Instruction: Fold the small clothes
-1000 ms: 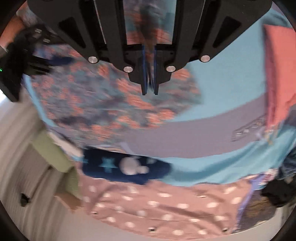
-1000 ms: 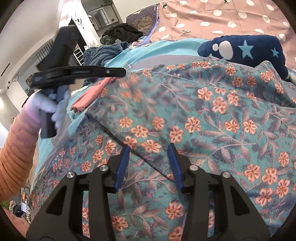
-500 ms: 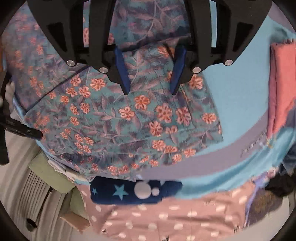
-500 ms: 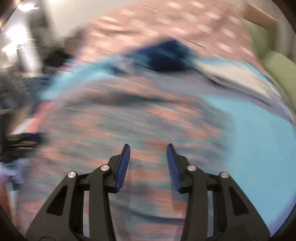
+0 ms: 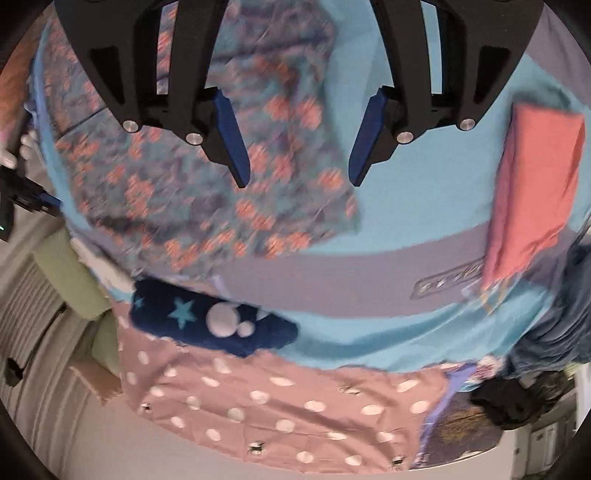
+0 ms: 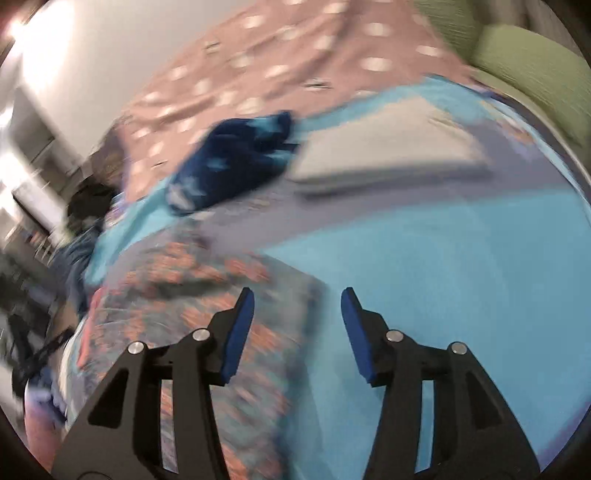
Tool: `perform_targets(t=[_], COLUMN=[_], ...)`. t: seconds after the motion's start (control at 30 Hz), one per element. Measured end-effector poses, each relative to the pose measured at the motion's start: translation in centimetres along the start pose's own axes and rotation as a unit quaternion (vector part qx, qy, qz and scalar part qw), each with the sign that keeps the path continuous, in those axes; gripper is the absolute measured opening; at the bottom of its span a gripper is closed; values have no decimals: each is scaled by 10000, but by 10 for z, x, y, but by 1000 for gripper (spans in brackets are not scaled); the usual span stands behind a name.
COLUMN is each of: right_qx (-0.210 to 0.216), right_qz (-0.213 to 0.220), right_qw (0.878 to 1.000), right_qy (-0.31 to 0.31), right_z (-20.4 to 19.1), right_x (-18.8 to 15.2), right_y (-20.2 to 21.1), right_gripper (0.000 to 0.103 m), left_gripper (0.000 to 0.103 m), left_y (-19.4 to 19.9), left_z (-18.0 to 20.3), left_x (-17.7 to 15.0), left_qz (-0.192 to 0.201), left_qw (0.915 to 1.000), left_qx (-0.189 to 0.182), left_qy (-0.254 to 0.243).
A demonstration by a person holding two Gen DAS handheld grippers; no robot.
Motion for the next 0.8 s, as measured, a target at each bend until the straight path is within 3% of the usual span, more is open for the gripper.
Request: perform_targets(t=[0.17,0.4,0.43,0.47,0.5,0.53,0.57,0.6,0.63,0.7,0.8], right_qx=[522,656,655,694,687,788,931,1090,1070,635,-365], right_qz=[-477,-1039,-1067,-1061,-1027,-728,-485,-190,-66,-140,-555], right_qw=[9958,9906,9903,9899,9905,9927,9929,9926,9931,9955,9941], right_qy=[587,609,608,630,596,551,552,499,477,689,862], right_z=[-62,-75,-75,-75,-75,-77,-80,-81,-79,-73,-61], right_x=[24,25,24,25,26,31,36,42,46,46,36], right_y=[-67,-131,-135,-135,-133,-122,-114,-102,-98,-113,-152], right_gripper=[62,65,53,27,6,6,6,6,6,8,14], left_gripper=[57,57,57,57,37,11,3,3,3,4,4], left_y=[-49,-153,-167,-174,-175,-174,-168,-156,-146,-136,-156], left_z=[41,83,87,90,95,96,98,100,99,87,75], left_x=[40,51,48,48,50,52,55,60,63,70,65], left_qz=[-137,-928,-1081,-1057,-942,-945,-812,-419,-133,329,11], left_qw=[9988,9926,9909,9908,9899,9859,9834,9857,9866,9910,9962], left_qx=[-407,-725,-746,-803,-1041,-1380,-1612,-1626,-1627,-1298,-874], left_qy=[-243,-299,-281,-253,-178,-4,206,141,65,32,-24])
Point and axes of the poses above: each gripper's, at about its wrist camera, not at the fingertips, and y roughly against the way its jaws point, z to its right, x to its top, the point moved 3 cm from there along -y, roughly the way its jaws point, and after that the axes turned 10 degrees about z, right-handed, at the moved point
